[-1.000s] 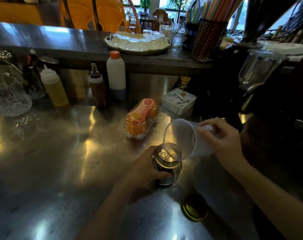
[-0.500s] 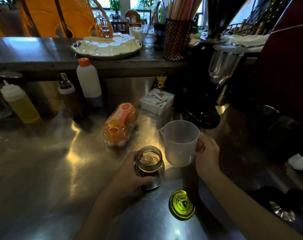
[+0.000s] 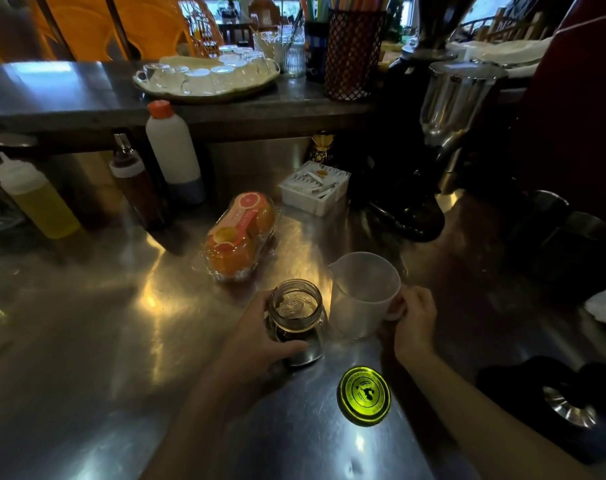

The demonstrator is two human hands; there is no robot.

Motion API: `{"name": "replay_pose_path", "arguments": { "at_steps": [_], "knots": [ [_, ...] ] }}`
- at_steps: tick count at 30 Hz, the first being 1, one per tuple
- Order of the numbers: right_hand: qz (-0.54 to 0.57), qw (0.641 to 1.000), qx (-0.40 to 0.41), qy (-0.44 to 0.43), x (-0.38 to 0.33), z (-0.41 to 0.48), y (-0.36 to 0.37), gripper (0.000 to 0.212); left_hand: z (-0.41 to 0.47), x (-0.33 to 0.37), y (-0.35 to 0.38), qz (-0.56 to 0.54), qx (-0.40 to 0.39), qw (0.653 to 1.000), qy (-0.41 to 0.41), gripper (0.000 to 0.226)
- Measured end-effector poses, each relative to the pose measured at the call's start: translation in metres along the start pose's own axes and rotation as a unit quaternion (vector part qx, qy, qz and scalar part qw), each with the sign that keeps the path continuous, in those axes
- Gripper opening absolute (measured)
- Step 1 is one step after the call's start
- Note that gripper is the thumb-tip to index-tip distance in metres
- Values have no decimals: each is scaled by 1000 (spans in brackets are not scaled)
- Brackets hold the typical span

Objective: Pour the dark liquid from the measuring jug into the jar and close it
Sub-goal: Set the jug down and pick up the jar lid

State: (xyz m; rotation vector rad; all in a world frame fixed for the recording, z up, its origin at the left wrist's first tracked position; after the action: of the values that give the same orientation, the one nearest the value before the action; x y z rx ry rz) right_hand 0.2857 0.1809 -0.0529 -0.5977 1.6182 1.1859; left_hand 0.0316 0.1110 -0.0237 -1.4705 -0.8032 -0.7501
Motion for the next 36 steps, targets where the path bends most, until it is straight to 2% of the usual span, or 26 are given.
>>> {"name": "replay_pose_path", "arguments": {
  "at_steps": [5,9,15,17,20,23,28,31,34,36],
  "knots": [
    [-63,997,-36,-36,-11,3,3,19,2,0,-1,0,-3,1000,2,75],
    [-124,990,-59,-26,-14,6,-1,14,-1,5,0,-20,10,1000,7,74],
    [-297,936,-124,-144,-48,5,19,14,-3,6,-13,-28,46,998,9,74],
    [-339,927,-98,-131,-50,-3,-17,15,-3,3,14,-22,-5,1000,1,76],
    [-362,906,-179,-130,-45,-23,-19,8,-4,2,7,-7,14,1000,-1,79],
    [-396,860,-298,-123,-35,-47,-10,13,0,2,0,-5,25,1000,4,83],
    [-483,745,-451,-94,2,-83,-26,64,-1,0,3,10,30,999,5,85],
    [-511,690,-501,-110,16,-95,-32,77,0,-1,2,15,38,999,3,84],
    [-518,661,-521,-151,21,-102,-33,76,0,-2,2,13,41,999,7,84],
    [-517,661,-518,-166,20,-102,-32,71,0,-2,1,14,40,999,8,84]
  ]
}}
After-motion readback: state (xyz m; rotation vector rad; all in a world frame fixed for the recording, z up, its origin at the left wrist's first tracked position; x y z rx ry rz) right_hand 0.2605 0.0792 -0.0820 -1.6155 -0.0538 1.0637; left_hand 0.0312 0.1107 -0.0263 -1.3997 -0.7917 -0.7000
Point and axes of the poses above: each hand's wrist, its own z-axis towards the middle knuckle, its own y-axis out of the palm, x = y × z, the point moved 6 cm from there along z, towards the middle knuckle, and after that the axes turned 12 degrees about z, right-handed, at the moved point
